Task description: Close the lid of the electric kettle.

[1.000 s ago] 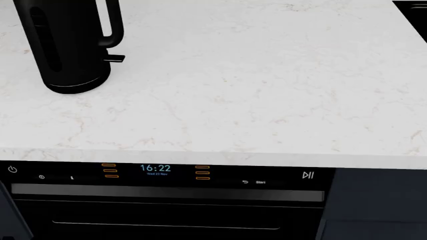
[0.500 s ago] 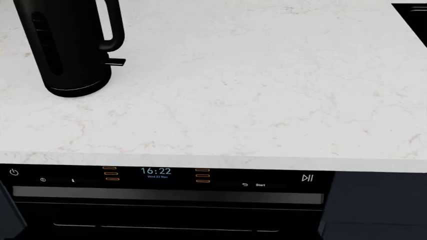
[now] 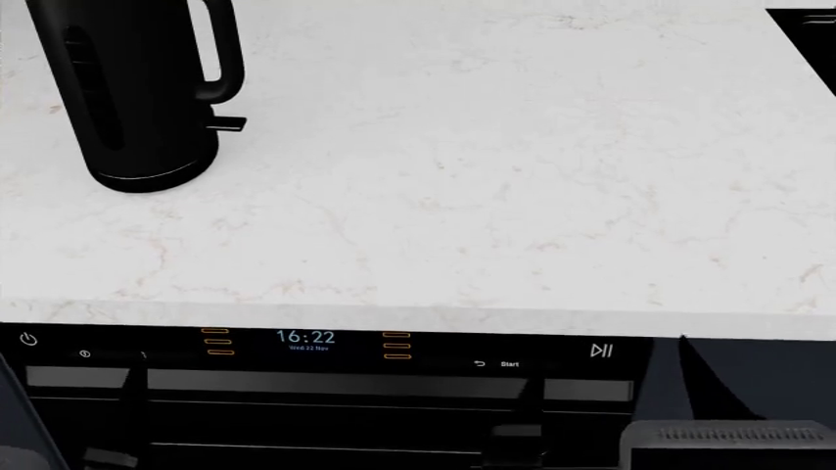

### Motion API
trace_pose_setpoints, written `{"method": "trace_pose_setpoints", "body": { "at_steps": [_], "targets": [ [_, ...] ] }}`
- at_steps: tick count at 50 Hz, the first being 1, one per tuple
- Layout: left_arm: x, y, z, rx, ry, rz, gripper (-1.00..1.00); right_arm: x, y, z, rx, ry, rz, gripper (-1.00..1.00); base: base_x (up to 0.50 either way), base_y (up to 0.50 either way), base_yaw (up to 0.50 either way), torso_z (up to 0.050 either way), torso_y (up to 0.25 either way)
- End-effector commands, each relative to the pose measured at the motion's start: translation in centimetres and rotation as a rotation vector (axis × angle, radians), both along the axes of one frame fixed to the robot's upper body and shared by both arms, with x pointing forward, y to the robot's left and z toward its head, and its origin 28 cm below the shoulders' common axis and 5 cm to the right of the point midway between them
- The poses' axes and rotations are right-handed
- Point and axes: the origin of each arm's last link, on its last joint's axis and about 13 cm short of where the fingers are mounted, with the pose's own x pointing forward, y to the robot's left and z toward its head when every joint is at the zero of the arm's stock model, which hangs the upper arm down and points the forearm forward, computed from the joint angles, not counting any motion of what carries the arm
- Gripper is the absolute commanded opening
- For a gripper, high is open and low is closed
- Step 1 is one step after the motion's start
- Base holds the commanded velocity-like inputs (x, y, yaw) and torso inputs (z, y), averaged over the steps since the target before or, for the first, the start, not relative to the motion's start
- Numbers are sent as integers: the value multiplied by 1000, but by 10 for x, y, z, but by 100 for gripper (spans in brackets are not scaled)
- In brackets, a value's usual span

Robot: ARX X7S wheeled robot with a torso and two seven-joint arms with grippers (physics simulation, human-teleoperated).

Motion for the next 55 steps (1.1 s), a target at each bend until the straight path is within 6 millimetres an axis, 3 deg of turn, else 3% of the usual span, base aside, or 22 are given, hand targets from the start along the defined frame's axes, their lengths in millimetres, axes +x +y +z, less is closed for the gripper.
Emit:
{"method": "trace_pose_setpoints", "body": {
  "at_steps": [1, 16, 55],
  "targets": [
    [-10, 1, 26, 43, -72, -31, 100, -13, -3, 37, -69, -59, 7, 100, 0, 0, 0, 50, 21],
    [-14, 5, 35, 45, -85, -41, 100, -20, -1, 58, -109, -95, 26, 100, 0, 0, 0, 50, 22],
    [-17, 9, 52, 71, -124, -46, 100, -26, 0, 74, -112, -121, 43, 100, 0, 0, 0, 50, 22]
  ]
}}
